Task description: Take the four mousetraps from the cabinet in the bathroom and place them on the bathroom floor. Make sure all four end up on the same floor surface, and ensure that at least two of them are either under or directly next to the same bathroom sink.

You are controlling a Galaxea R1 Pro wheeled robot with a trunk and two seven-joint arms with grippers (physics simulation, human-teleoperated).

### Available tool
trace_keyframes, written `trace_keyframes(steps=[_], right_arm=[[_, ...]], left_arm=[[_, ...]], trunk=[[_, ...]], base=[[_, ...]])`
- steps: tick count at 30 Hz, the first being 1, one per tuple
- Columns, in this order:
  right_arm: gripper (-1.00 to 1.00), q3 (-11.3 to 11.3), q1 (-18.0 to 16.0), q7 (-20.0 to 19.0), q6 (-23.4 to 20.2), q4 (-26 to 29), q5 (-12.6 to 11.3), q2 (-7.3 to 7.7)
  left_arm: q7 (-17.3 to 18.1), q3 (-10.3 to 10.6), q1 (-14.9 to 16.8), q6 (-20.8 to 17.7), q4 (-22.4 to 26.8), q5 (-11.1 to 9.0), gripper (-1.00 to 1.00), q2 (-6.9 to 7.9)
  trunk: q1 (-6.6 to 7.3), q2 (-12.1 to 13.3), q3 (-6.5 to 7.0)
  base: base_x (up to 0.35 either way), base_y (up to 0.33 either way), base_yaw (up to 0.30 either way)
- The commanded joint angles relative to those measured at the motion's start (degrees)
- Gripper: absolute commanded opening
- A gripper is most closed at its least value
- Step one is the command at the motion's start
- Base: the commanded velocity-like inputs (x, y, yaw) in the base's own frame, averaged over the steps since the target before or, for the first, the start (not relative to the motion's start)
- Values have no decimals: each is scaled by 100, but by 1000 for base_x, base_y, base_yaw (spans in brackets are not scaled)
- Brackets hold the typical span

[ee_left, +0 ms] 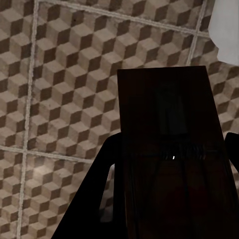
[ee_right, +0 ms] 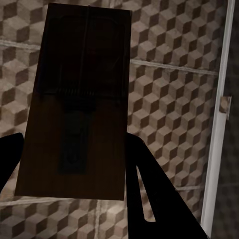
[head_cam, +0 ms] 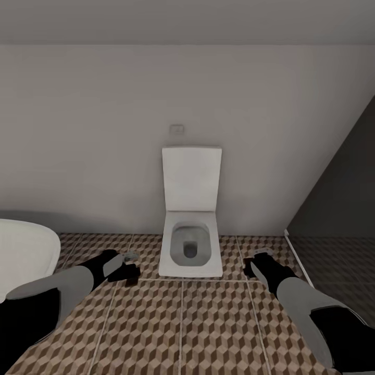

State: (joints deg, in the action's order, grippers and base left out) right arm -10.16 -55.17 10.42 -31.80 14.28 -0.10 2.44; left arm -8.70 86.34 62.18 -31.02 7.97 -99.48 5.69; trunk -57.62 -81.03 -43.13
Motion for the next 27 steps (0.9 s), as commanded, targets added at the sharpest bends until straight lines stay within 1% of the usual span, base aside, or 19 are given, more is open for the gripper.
trace_keyframes(steps=[1, 6, 9, 27], right_arm=[[-100, -27, -1, -24, -35, 11, -17, 2], [-100, -49, -2, -488, -36, 6, -12, 2], [-100, -63, -2, -592, -36, 1, -7, 8], [-100, -56, -1, -628, -45, -30, -23, 24]], left_arm=[[-52, 22, 5, -9, 22, -54, -100, 6], [-52, 15, 5, -2, 28, -54, -100, -9], [-46, 20, 5, 2, 29, -50, -100, -24], [-61, 32, 5, 39, 27, -28, -100, -35]], trunk=[[-22, -44, -23], [-132, -245, -113], [-198, -365, -167], [-593, -1087, -490]], base=[[0, 0, 0], [0, 0, 0], [0, 0, 0], [0, 0, 0]])
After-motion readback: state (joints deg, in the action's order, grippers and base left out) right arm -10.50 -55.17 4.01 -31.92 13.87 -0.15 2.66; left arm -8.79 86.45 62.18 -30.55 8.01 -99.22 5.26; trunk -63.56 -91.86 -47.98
